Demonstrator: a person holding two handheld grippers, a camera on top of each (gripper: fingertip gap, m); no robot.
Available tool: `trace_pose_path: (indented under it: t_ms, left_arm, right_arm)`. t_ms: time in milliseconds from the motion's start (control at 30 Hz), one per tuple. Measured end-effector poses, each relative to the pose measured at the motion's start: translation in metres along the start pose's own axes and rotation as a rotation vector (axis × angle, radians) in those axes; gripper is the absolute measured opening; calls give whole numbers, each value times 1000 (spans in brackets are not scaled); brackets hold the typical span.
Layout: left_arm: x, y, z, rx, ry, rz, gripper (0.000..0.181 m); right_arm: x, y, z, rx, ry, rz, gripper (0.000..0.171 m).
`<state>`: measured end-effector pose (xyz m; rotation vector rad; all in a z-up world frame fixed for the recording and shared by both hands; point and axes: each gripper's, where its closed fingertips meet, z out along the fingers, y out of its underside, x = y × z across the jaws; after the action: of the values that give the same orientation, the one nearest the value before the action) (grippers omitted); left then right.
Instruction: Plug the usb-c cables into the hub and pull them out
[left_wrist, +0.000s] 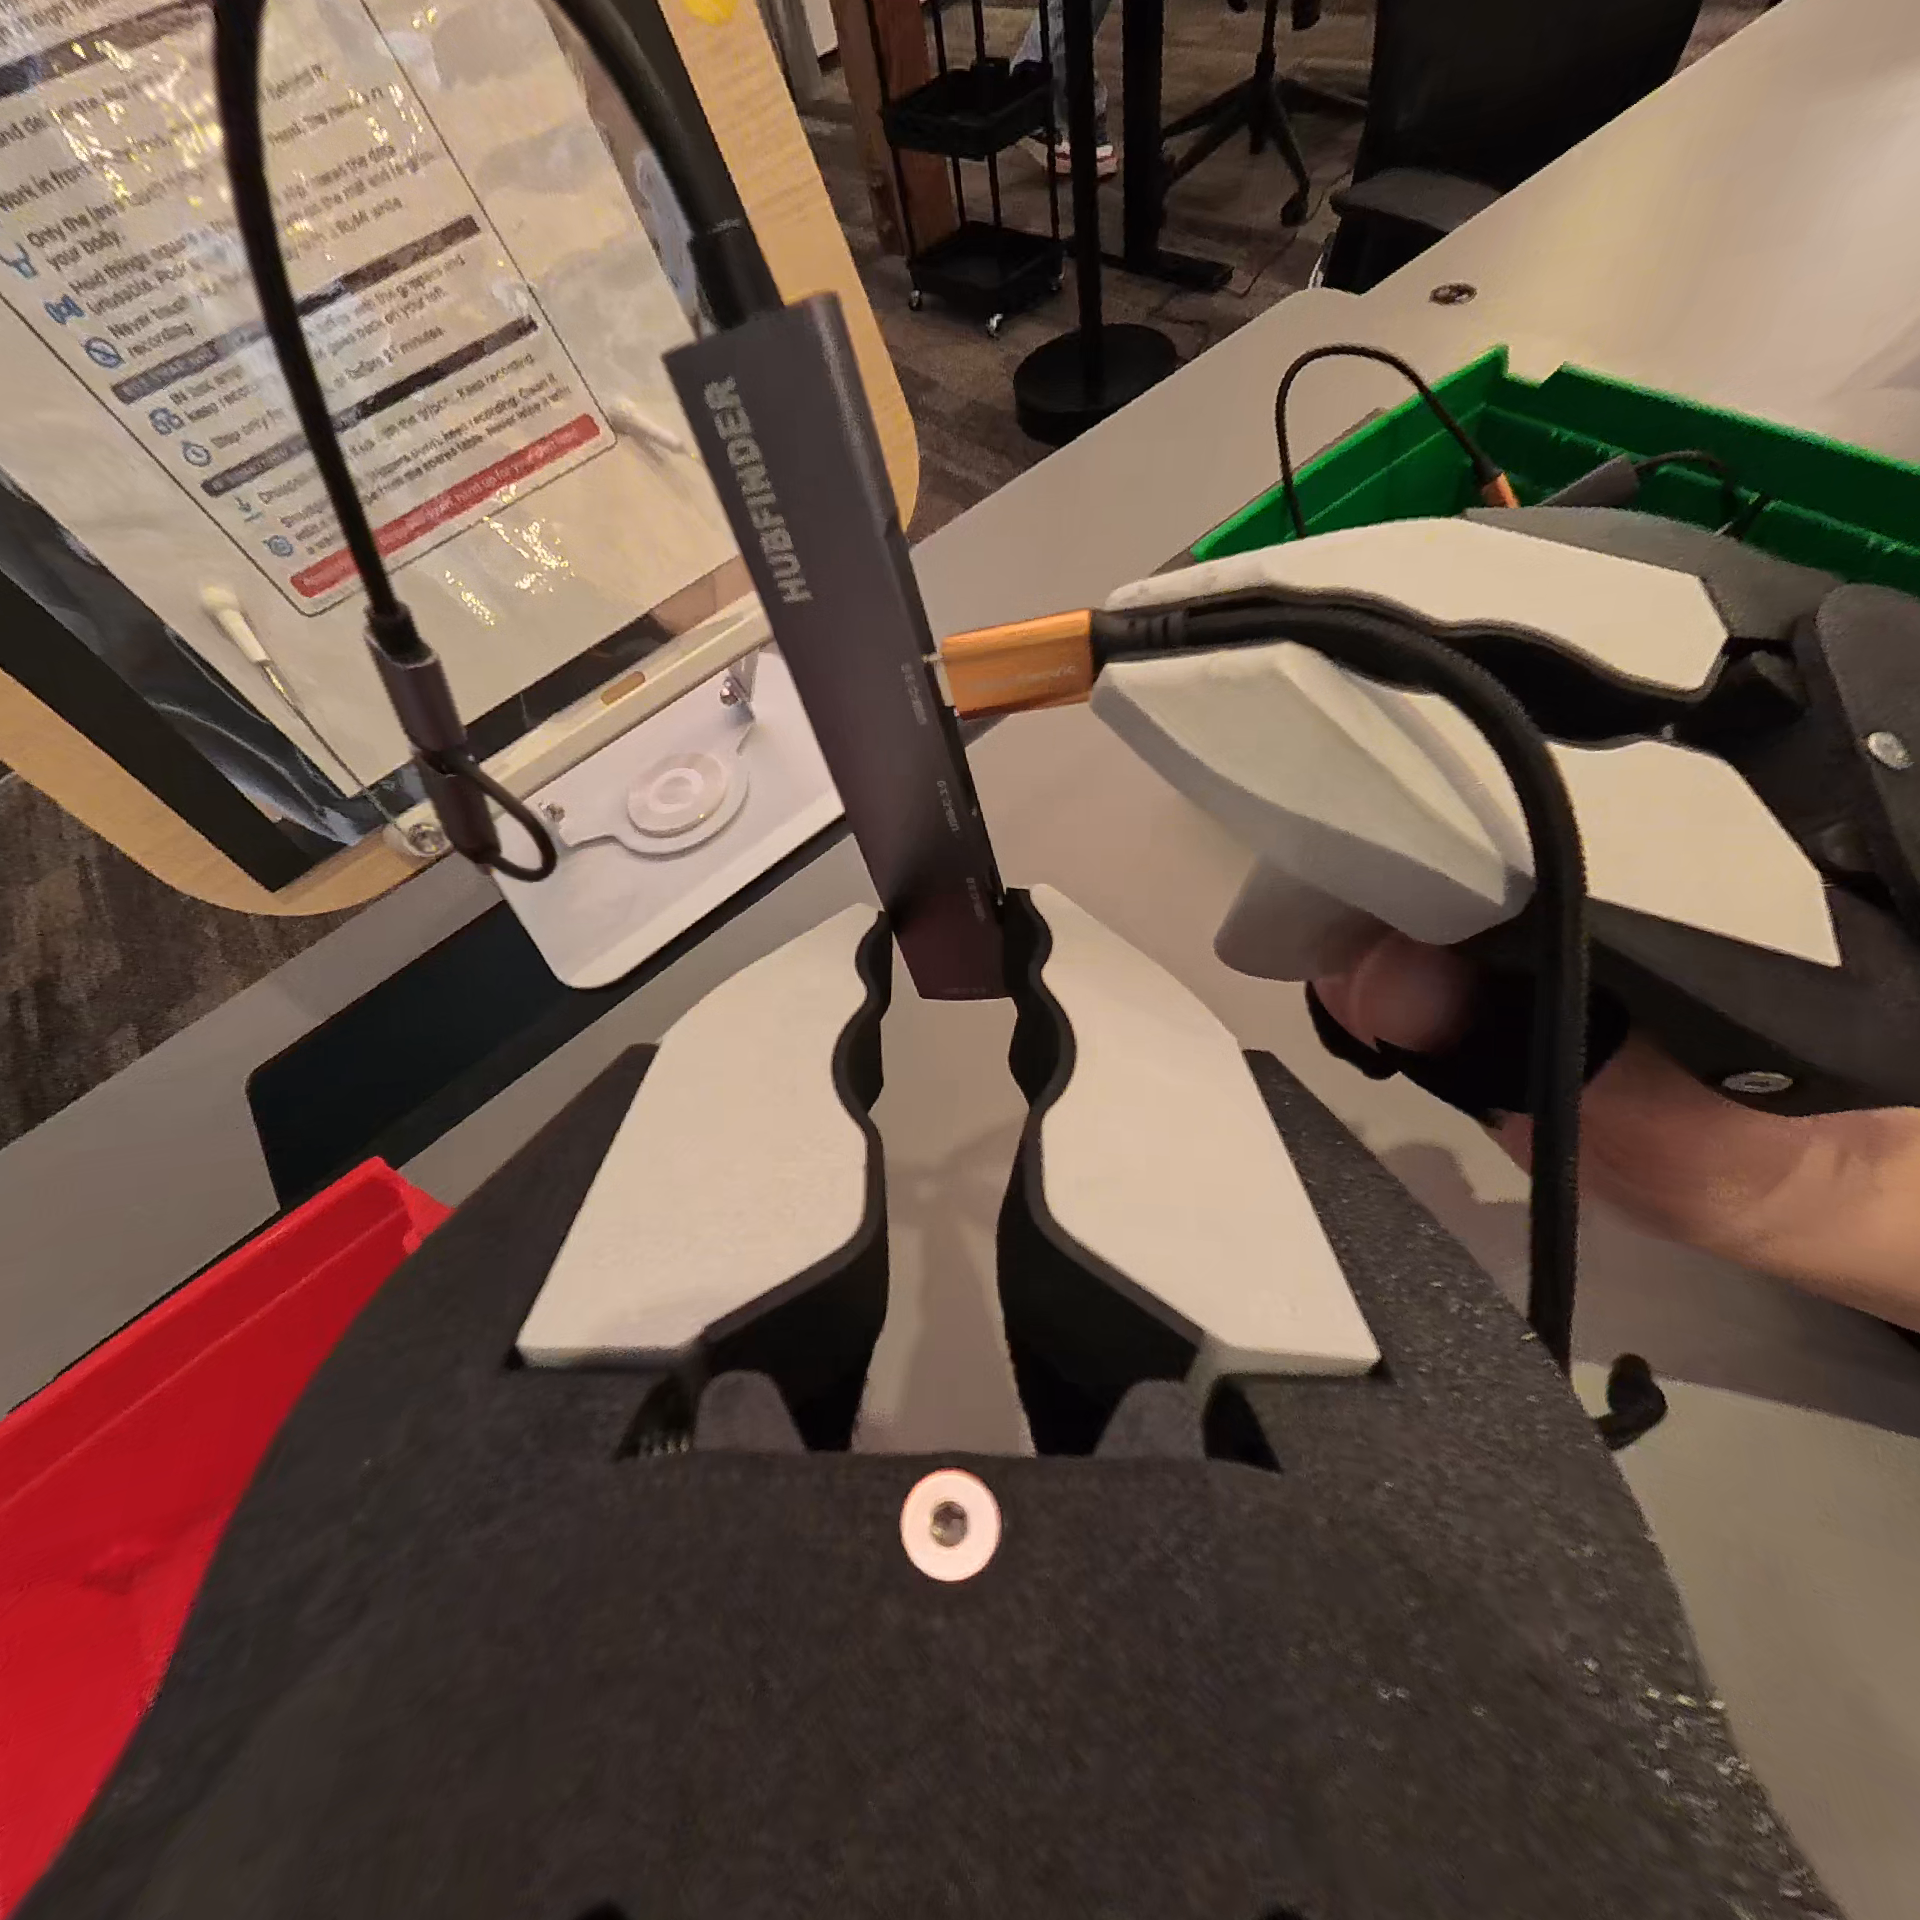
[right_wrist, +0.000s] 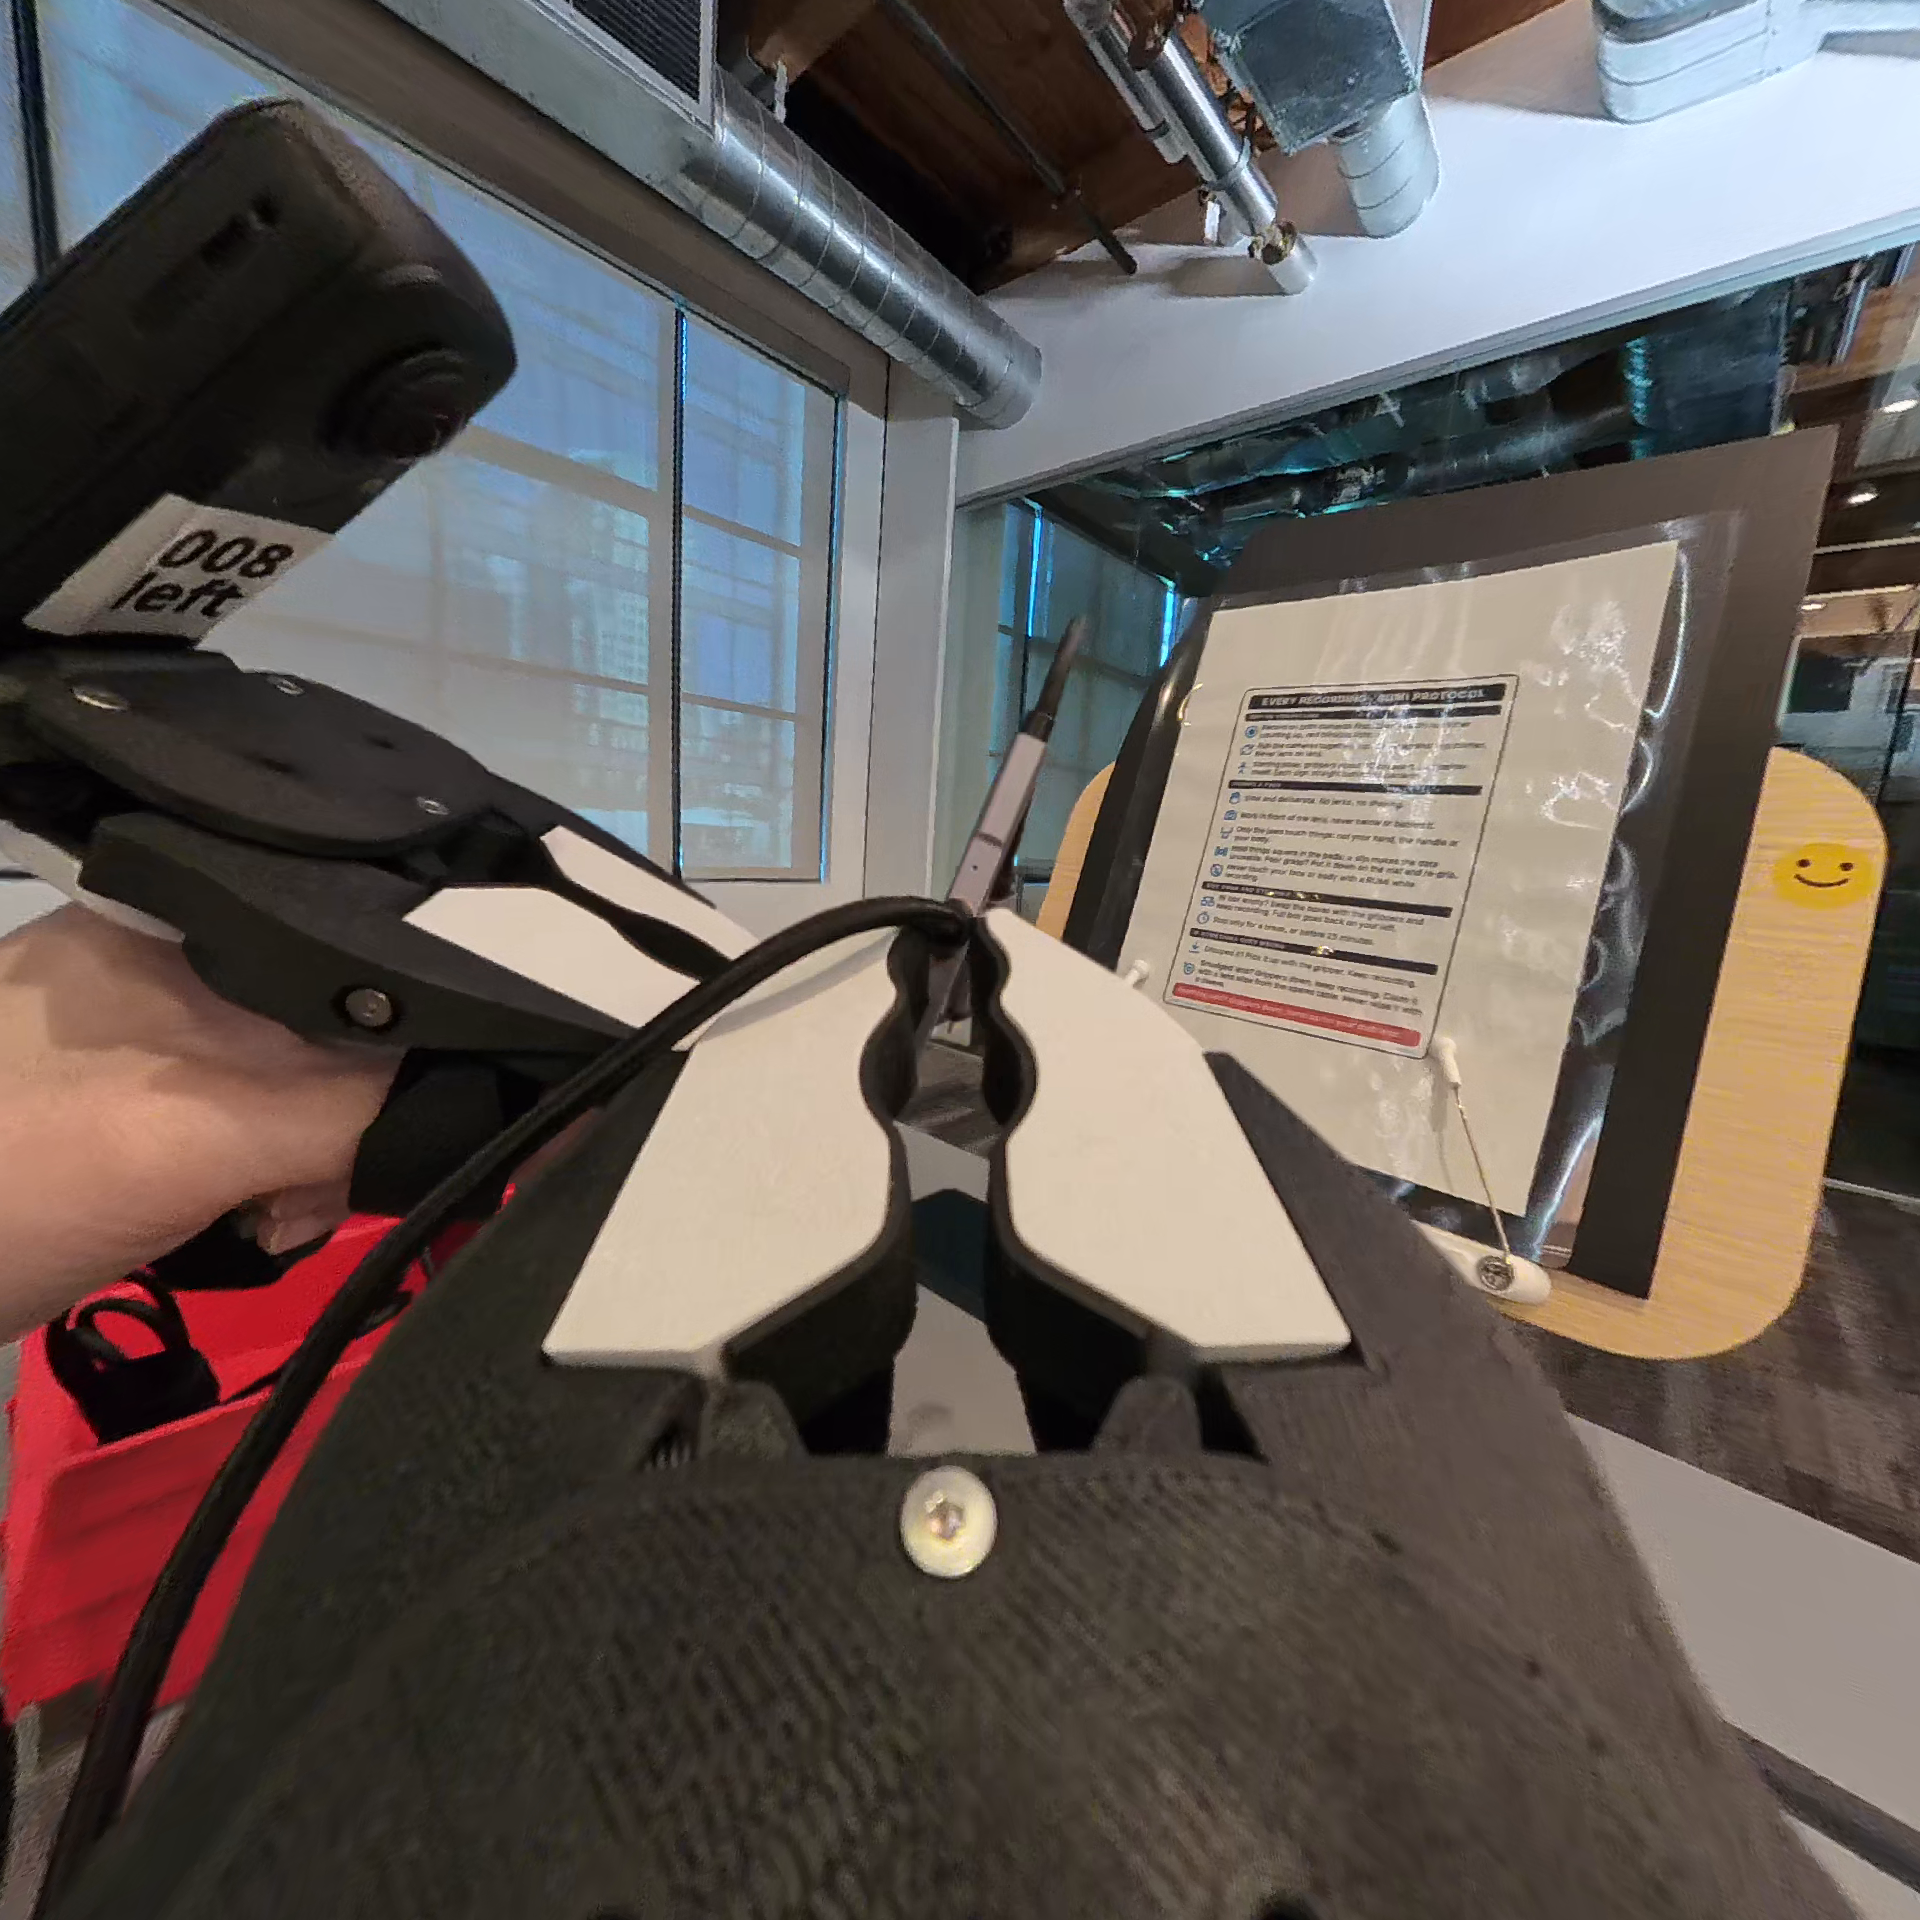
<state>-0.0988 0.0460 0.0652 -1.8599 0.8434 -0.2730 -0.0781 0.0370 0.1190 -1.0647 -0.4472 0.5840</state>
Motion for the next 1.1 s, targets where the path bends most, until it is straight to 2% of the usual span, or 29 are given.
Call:
trace_pose_path:
  t_ms: [267, 633, 1100]
  left_arm:
    - [6, -10, -4, 64, 44, -12, 20]
    - [6, -18, -10, 108, -26, 82, 20]
    - [24, -42, -25, 289, 80, 74, 22]
  right_arm:
    - [-3, -13, -5, 82, -58, 59, 8]
    - [-1, -23, -8, 127, -99, 120, 8]
    - [-20, -56, -22, 269, -142, -94, 8]
